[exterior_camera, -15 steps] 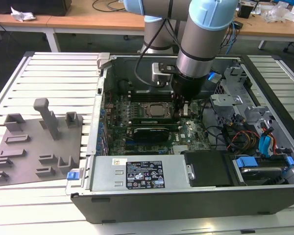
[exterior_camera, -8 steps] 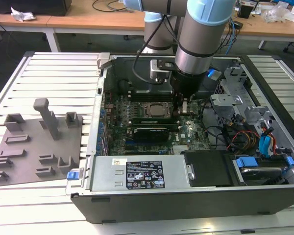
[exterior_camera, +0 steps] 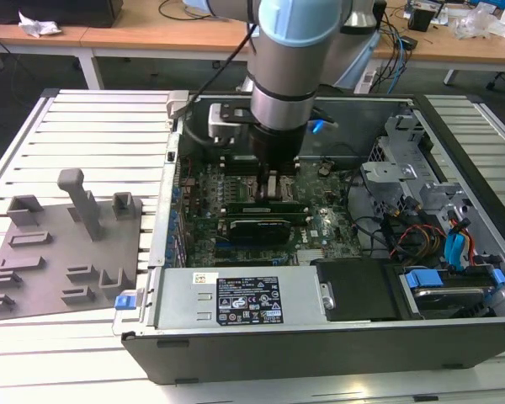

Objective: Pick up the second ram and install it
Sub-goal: 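Press down the second ram until it locks into place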

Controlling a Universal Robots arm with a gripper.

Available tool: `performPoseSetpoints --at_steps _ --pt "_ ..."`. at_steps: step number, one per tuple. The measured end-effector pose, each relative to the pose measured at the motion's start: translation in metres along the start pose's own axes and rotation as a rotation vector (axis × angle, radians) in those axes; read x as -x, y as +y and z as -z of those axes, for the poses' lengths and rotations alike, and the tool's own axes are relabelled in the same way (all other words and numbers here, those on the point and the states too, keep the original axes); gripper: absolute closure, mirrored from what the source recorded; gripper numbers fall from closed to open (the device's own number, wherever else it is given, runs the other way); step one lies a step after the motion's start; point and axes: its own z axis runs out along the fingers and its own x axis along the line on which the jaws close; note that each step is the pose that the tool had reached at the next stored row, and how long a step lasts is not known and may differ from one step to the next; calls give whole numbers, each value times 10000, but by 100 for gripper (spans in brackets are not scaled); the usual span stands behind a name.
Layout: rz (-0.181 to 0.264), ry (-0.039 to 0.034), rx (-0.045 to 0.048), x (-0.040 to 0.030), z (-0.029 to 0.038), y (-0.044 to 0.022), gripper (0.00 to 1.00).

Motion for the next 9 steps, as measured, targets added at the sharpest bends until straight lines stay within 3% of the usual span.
performPoseSetpoints --at_steps 4,6,9 --pt "0 2 -5 -10 -25 243 89" --pt "-1 0 -6 -13 -37 287 89" --pt "0 -1 -4 -15 -76 297 89"
